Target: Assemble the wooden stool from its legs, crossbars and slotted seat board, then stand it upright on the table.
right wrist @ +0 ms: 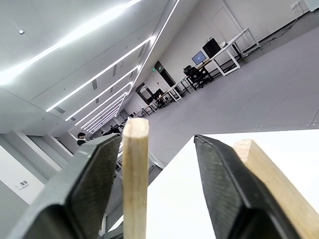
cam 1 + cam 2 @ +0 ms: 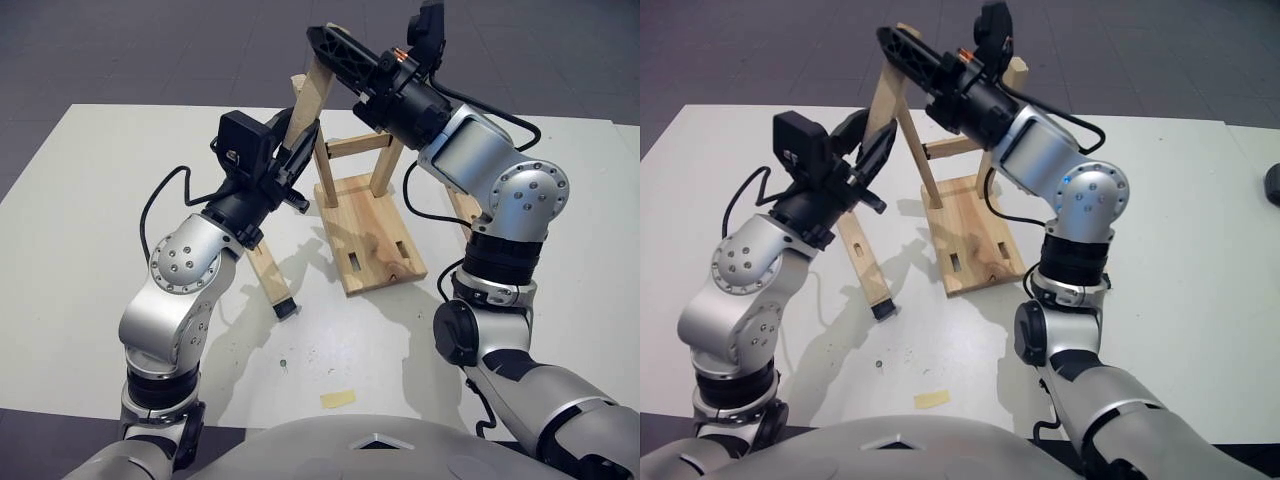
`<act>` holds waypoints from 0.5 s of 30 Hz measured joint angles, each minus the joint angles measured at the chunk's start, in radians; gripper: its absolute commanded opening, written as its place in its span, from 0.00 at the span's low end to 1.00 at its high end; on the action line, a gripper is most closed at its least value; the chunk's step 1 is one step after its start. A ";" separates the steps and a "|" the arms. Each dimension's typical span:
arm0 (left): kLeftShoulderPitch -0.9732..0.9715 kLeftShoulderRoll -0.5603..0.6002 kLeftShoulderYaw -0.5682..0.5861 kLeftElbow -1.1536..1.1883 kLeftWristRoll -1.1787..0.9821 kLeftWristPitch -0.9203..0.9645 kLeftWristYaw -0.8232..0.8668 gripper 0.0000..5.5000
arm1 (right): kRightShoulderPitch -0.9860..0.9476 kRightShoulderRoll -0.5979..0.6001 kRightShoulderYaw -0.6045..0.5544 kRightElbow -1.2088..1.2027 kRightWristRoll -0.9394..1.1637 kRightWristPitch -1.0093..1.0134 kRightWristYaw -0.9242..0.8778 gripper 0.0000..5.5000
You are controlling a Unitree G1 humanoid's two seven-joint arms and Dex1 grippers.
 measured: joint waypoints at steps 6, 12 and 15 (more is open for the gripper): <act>0.000 -0.007 -0.001 0.015 0.007 -0.002 -0.003 0.24 | 0.000 0.008 0.003 0.002 0.022 0.003 -0.031 0.19; 0.000 -0.016 -0.007 0.023 0.022 -0.010 -0.004 0.24 | 0.000 0.007 0.002 0.004 0.047 0.002 -0.036 0.08; 0.000 -0.017 -0.010 0.023 0.024 -0.015 -0.006 0.24 | 0.000 0.002 0.002 0.002 0.062 0.002 -0.040 0.08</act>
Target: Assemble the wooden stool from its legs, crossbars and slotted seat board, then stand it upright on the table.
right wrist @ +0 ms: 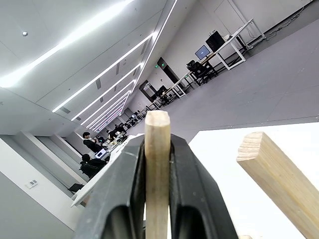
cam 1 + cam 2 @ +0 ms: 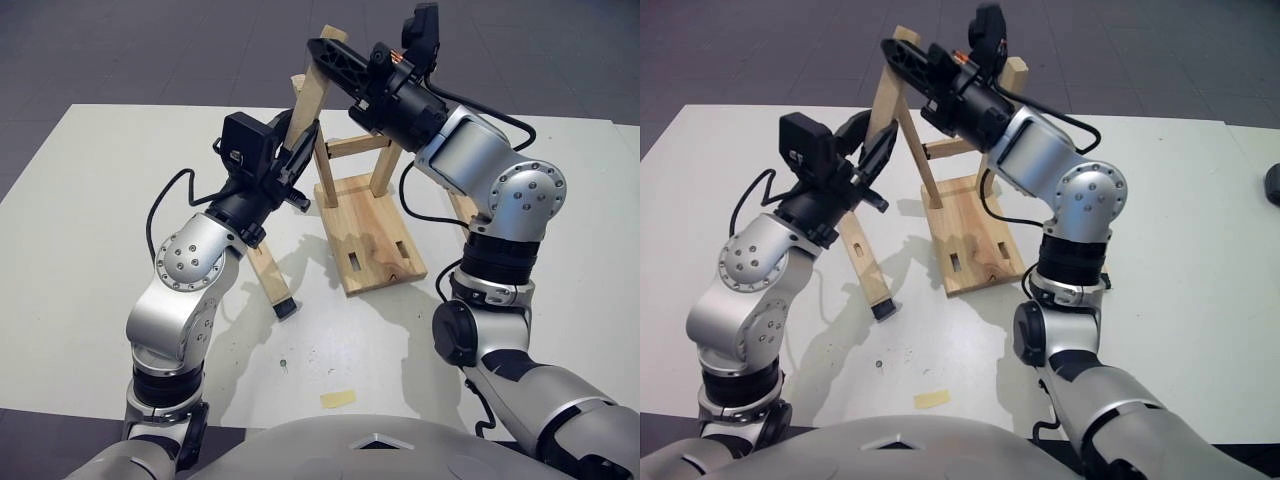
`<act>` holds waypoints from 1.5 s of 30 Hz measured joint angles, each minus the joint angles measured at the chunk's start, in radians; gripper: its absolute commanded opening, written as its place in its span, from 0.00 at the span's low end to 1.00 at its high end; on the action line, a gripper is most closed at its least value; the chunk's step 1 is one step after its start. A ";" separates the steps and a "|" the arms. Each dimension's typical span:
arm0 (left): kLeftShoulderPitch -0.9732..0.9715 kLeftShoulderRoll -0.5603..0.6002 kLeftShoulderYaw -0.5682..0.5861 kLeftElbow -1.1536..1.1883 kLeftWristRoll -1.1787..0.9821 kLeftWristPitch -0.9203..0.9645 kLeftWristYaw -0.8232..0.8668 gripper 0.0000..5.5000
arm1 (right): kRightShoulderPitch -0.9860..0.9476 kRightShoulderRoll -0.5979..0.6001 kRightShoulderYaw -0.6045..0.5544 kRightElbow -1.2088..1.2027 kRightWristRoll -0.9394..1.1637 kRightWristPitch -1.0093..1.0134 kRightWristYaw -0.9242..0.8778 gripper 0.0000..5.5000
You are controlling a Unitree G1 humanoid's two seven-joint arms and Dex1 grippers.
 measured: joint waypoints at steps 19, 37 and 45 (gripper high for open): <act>0.003 -0.046 0.235 -0.054 -0.251 0.056 -0.016 0.74 | 0.025 -0.266 -0.128 -0.072 -0.076 -0.132 0.101 0.08; -0.055 -0.208 0.296 0.208 -0.083 -0.097 0.322 0.98 | 0.543 -0.495 -0.097 0.075 -0.716 -0.603 0.391 0.08; -0.052 -0.239 0.232 0.245 -0.063 -0.181 0.278 0.98 | 0.543 -0.401 -0.132 0.177 -0.656 -0.604 0.450 0.08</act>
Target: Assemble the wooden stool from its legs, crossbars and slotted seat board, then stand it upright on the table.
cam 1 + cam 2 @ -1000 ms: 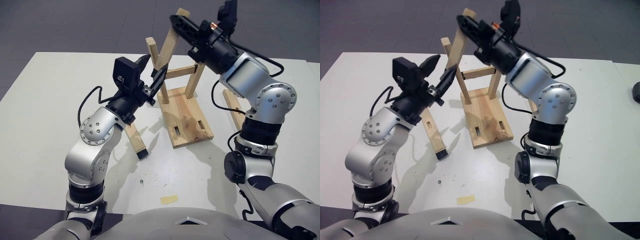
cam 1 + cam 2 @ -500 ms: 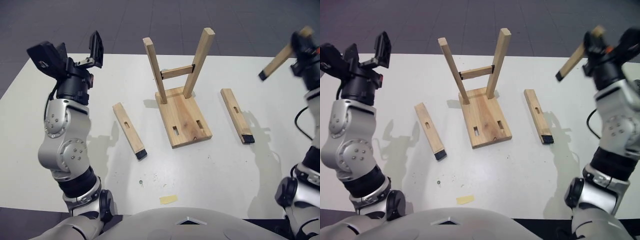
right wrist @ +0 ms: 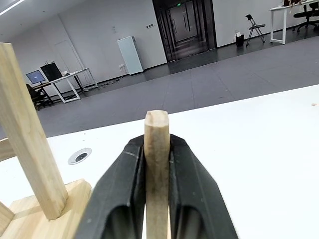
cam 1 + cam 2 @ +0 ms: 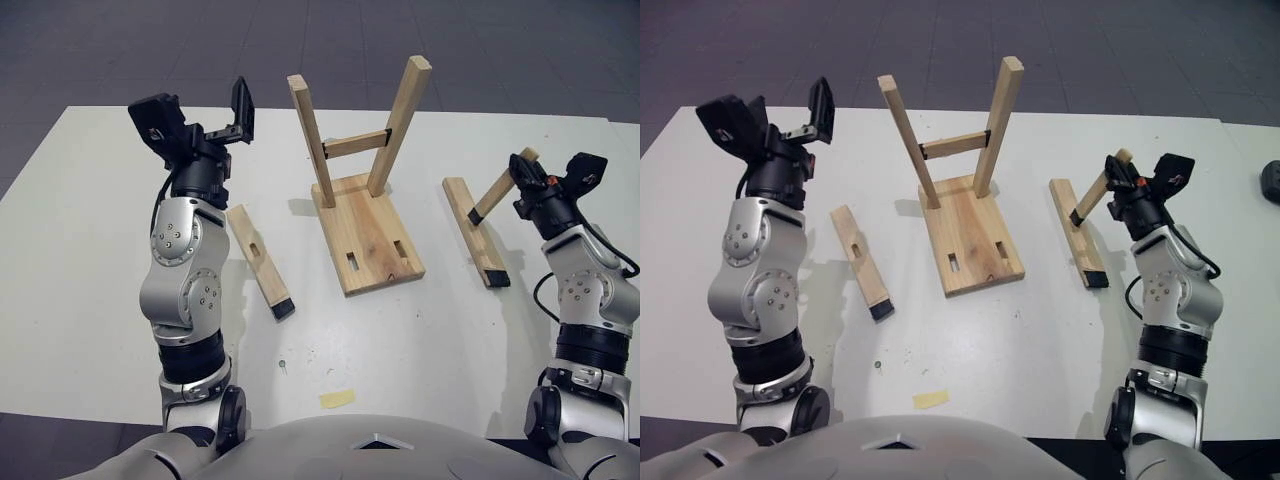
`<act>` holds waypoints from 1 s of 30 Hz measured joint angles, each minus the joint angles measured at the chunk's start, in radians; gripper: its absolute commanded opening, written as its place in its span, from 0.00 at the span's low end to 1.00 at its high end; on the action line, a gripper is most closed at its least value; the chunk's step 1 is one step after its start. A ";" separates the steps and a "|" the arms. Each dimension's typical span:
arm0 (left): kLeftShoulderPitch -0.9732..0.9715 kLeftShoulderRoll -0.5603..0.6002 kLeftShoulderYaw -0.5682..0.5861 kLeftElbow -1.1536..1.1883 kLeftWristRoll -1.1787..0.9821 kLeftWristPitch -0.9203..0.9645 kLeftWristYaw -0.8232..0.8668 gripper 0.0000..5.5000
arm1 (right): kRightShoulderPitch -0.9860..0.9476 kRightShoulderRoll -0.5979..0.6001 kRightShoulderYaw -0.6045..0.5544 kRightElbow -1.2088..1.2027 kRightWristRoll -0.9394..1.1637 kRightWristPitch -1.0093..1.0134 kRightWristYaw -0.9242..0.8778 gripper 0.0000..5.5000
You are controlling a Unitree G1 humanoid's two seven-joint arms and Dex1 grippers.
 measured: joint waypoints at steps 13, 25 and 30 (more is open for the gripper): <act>0.001 -0.006 -0.027 0.028 0.003 -0.021 -0.021 0.98 | -0.037 0.020 -0.059 0.130 -0.011 -0.067 0.003 0.08; 0.001 -0.006 -0.035 0.029 0.019 -0.021 -0.033 0.98 | -0.039 0.024 -0.037 0.178 -0.059 -0.150 0.031 0.08; 0.001 -0.007 -0.036 0.028 0.019 -0.021 -0.033 0.98 | -0.014 0.041 -0.011 0.154 -0.090 -0.204 0.038 0.08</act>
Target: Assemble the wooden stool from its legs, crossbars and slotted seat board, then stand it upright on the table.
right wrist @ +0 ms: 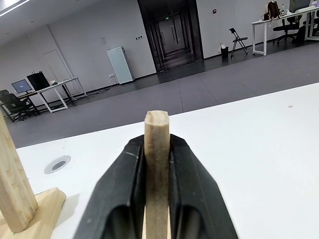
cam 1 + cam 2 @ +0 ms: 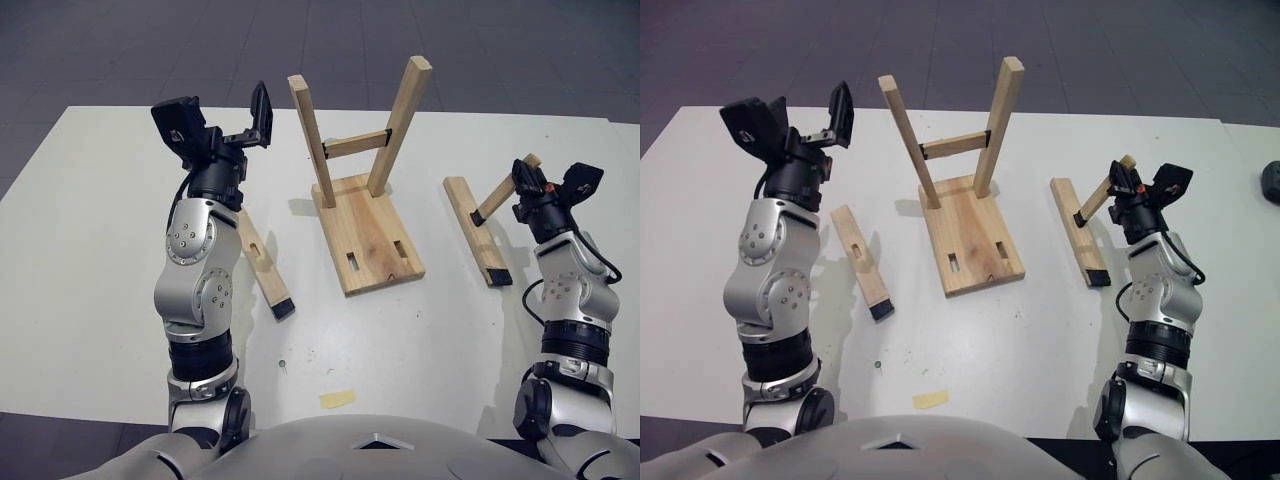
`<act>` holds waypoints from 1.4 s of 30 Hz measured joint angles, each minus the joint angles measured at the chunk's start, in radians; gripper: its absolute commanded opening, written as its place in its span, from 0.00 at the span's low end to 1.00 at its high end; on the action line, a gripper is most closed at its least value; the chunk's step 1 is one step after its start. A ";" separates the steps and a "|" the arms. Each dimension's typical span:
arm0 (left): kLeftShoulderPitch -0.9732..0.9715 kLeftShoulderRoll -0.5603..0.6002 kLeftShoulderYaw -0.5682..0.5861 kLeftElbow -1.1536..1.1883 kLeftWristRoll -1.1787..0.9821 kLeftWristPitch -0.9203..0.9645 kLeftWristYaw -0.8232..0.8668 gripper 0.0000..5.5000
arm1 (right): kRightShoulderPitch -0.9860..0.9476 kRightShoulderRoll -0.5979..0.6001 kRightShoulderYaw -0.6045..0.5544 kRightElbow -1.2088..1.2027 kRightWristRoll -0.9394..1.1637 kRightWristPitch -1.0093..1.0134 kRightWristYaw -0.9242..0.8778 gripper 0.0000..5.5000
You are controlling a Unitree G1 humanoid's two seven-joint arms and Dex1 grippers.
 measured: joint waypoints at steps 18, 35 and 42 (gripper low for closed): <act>0.000 -0.010 -0.004 0.001 0.001 -0.002 -0.004 0.98 | 0.019 0.047 -0.009 -0.001 0.004 -0.069 -0.005 0.08; 0.000 -0.008 -0.021 0.000 0.003 -0.001 -0.009 0.98 | 0.010 0.055 0.036 0.121 -0.078 -0.267 0.013 0.08; -0.001 -0.010 -0.023 -0.002 0.003 -0.001 -0.007 0.98 | 0.103 0.077 0.037 0.061 -0.071 -0.346 0.016 0.08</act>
